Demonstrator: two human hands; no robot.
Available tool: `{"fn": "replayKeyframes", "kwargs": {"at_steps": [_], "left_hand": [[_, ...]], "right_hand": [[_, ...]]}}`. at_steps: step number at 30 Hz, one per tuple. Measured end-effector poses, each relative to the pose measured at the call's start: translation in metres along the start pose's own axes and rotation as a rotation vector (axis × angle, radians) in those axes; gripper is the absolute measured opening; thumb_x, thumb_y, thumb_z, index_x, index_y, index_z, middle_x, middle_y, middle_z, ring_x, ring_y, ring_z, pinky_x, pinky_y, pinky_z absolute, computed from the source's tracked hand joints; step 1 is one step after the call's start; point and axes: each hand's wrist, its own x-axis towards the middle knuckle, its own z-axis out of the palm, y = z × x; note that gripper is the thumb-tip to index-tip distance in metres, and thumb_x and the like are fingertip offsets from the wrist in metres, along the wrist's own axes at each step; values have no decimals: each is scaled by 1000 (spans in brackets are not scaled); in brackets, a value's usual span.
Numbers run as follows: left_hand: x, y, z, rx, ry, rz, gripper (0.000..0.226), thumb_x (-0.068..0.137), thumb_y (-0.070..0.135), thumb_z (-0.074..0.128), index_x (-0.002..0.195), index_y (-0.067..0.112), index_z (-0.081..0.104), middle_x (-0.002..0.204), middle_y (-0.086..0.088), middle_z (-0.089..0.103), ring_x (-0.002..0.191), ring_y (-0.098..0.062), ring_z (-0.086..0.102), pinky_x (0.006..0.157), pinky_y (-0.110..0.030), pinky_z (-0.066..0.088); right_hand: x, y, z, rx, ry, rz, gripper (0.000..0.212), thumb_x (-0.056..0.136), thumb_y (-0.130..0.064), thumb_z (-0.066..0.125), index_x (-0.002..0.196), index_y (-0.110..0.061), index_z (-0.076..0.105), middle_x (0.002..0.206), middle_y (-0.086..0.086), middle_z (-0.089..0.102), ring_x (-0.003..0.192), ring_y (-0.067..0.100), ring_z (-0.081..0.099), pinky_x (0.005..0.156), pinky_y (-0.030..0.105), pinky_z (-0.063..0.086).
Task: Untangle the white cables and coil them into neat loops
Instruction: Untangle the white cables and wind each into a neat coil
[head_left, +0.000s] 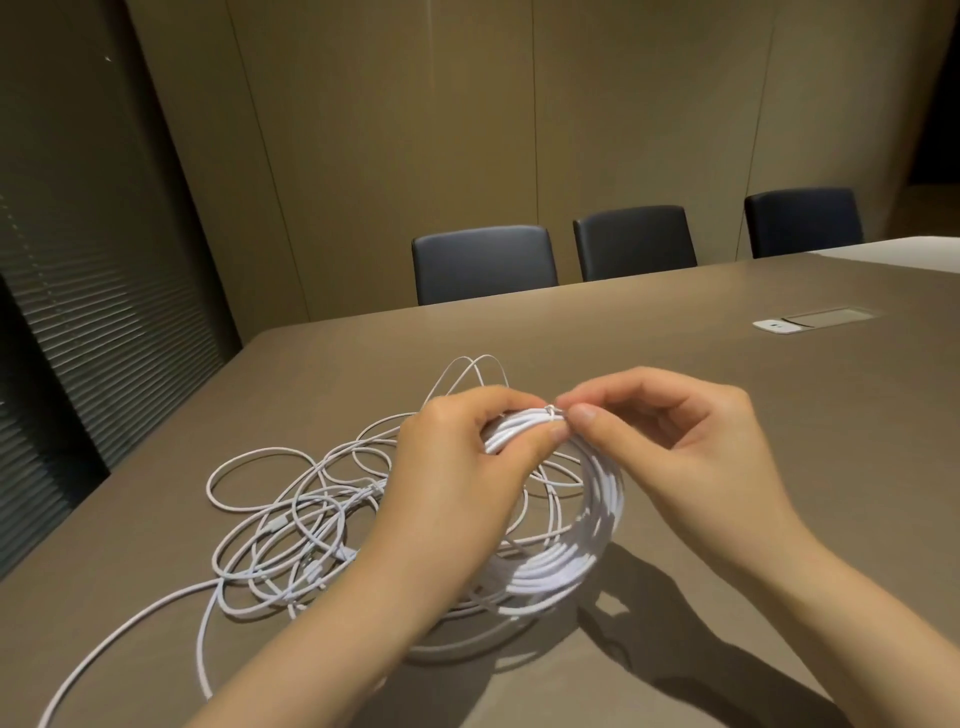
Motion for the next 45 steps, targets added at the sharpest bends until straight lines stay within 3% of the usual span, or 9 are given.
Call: {"fn": "replayKeyframes", "kwargs": {"at_steps": [6, 12, 16, 21, 25, 30, 32, 38, 45], "left_hand": [[6, 2, -8, -156, -81, -58, 9, 83, 23, 75, 87, 15, 77, 54, 15, 61, 44, 3, 48, 47, -9, 34], [8, 1, -14, -334, -232, -195, 14, 91, 17, 65, 97, 10, 76, 49, 10, 38, 48, -10, 28, 45, -19, 26], [8, 2, -15, -314, -247, -202, 17, 94, 12, 59, 99, 10, 75, 50, 9, 40, 47, -8, 31, 46, -18, 29], [5, 1, -8, -93, -164, -33, 14, 91, 13, 65, 93, 20, 77, 74, -4, 71, 65, -24, 61, 60, -35, 49], [2, 1, -2, -41, -127, -21, 12, 90, 16, 65, 93, 21, 76, 79, -3, 73, 77, -26, 65, 71, -45, 52], [1, 2, 0, -78, -111, 12, 13, 91, 13, 64, 91, 18, 76, 75, -7, 71, 69, -25, 63, 65, -42, 51], [2, 2, 0, -180, -108, -14, 14, 91, 9, 63, 90, 15, 76, 65, -3, 67, 56, -11, 54, 52, -34, 45], [10, 0, -9, -393, -73, -175, 15, 91, 9, 61, 92, 6, 76, 47, 11, 41, 45, -7, 28, 44, -18, 26], [16, 0, -23, -438, -120, -281, 17, 85, 13, 67, 83, -2, 74, 63, -8, 29, 46, -12, 22, 42, -17, 22]], "right_hand": [[-3, 4, 5, 40, 42, -91, 7, 80, -6, 73, 86, -10, 75, 86, 0, 75, 87, 19, 71, 81, 27, 55], [-6, 7, 8, 34, 68, -131, 12, 79, -5, 75, 89, -12, 75, 88, -1, 75, 89, 21, 71, 83, 28, 55], [-7, 10, 8, -33, 85, -197, 16, 78, 0, 74, 90, -11, 75, 89, -2, 74, 90, 20, 70, 83, 27, 54], [-7, 13, 9, -176, 111, -306, 11, 80, -3, 72, 88, -10, 74, 89, -3, 72, 90, 15, 68, 81, 25, 52], [-8, 17, 10, -288, 137, -365, 8, 84, -3, 66, 89, -6, 71, 90, -2, 69, 89, 10, 65, 80, 22, 50], [-11, 22, 14, -444, 160, -561, 9, 88, 2, 60, 90, 3, 69, 92, 8, 67, 89, 22, 64, 78, 35, 51], [-11, 23, 14, -491, 166, -621, 11, 88, 3, 60, 91, 4, 71, 96, 10, 69, 92, 24, 66, 80, 39, 52], [-14, 22, 25, -763, 168, -770, 34, 86, 4, 59, 119, 1, 63, 123, 12, 65, 115, 28, 63, 97, 42, 49], [-17, 23, 29, -590, 26, -513, 47, 92, -11, 46, 138, -12, 40, 136, 0, 58, 125, 15, 54, 105, 44, 41]]}}
